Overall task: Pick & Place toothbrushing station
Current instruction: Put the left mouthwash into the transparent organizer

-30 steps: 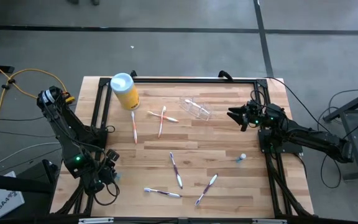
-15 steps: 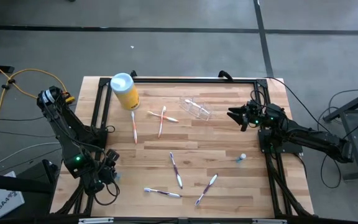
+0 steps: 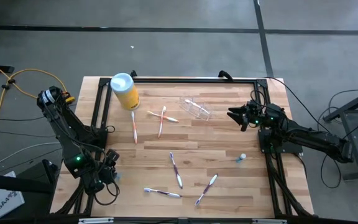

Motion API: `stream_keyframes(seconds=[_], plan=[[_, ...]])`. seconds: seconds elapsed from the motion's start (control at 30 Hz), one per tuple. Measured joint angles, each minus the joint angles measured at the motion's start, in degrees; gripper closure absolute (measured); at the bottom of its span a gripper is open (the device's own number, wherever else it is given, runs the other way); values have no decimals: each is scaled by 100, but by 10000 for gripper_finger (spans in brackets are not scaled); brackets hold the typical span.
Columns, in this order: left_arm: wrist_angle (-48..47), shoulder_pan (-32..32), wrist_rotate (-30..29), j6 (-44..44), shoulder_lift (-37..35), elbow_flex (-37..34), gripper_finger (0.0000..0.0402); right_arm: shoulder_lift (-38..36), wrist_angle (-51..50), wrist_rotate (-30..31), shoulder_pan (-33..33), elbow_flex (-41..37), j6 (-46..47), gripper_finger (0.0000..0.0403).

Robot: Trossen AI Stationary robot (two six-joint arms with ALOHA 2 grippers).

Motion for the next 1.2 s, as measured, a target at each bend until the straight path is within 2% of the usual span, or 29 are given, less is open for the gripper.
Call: stream_keyframes(seconds=[0.23, 0.43, 1.2], plan=[[163, 121, 105, 19, 1, -152, 210, 0, 0, 0, 0, 0, 11, 229], [420, 305, 130, 454, 1, -154, 210, 0, 0, 0, -1, 0, 12, 229], [818, 418, 448, 361, 10, -526, 210, 0, 0, -151, -1, 0, 6, 229]])
